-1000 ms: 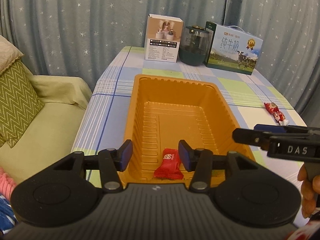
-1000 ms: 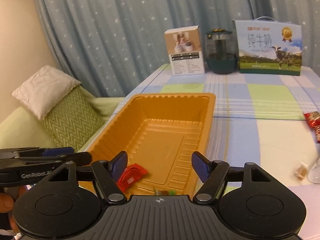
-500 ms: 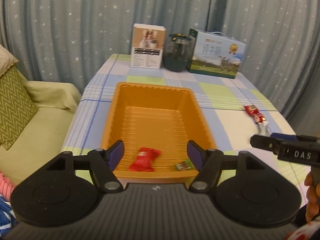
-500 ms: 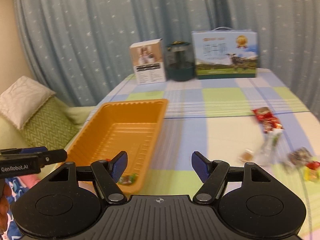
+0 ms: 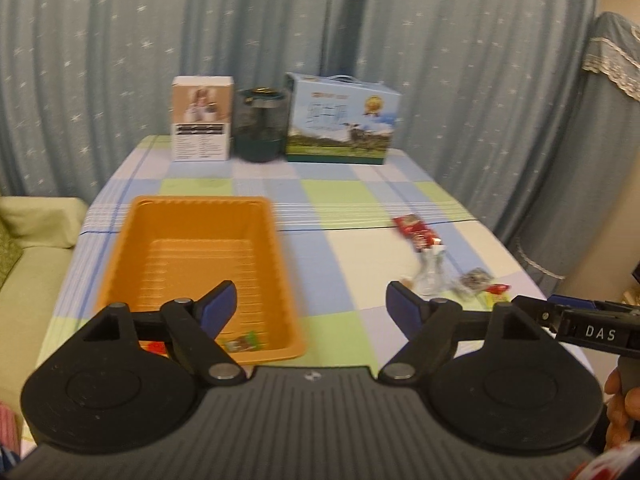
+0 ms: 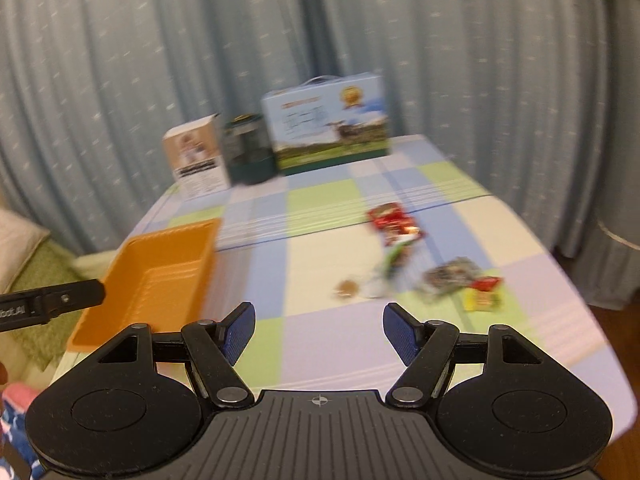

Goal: Organize snacks
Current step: 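Move both open tools back toward the scattered snacks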

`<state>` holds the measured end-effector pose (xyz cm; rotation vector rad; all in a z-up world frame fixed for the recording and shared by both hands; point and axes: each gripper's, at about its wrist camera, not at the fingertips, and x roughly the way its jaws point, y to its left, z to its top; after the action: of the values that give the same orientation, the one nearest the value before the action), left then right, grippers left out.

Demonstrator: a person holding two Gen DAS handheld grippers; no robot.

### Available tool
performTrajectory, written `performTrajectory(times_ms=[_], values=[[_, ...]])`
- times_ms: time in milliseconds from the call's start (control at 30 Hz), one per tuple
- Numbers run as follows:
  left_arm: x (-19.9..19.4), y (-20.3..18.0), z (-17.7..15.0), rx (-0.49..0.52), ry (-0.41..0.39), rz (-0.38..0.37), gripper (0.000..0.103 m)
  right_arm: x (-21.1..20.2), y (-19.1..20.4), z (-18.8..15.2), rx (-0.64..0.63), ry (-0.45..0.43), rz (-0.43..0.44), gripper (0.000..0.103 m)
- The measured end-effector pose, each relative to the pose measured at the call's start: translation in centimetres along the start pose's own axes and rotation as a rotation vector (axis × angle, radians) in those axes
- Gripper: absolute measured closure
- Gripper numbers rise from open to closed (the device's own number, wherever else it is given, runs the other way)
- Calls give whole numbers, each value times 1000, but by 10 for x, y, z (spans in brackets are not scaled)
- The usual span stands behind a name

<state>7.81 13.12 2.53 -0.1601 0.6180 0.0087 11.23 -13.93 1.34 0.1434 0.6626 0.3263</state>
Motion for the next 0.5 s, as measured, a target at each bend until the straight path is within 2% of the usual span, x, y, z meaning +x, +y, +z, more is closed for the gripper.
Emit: performTrajectory(times_ms=[267, 500], values=[[4, -47, 4, 42, 3, -82, 15, -35, -52, 2, 48, -38, -100, 32], [10, -73, 13, 63, 3, -129, 14, -61, -84, 12, 60, -83, -167, 32]])
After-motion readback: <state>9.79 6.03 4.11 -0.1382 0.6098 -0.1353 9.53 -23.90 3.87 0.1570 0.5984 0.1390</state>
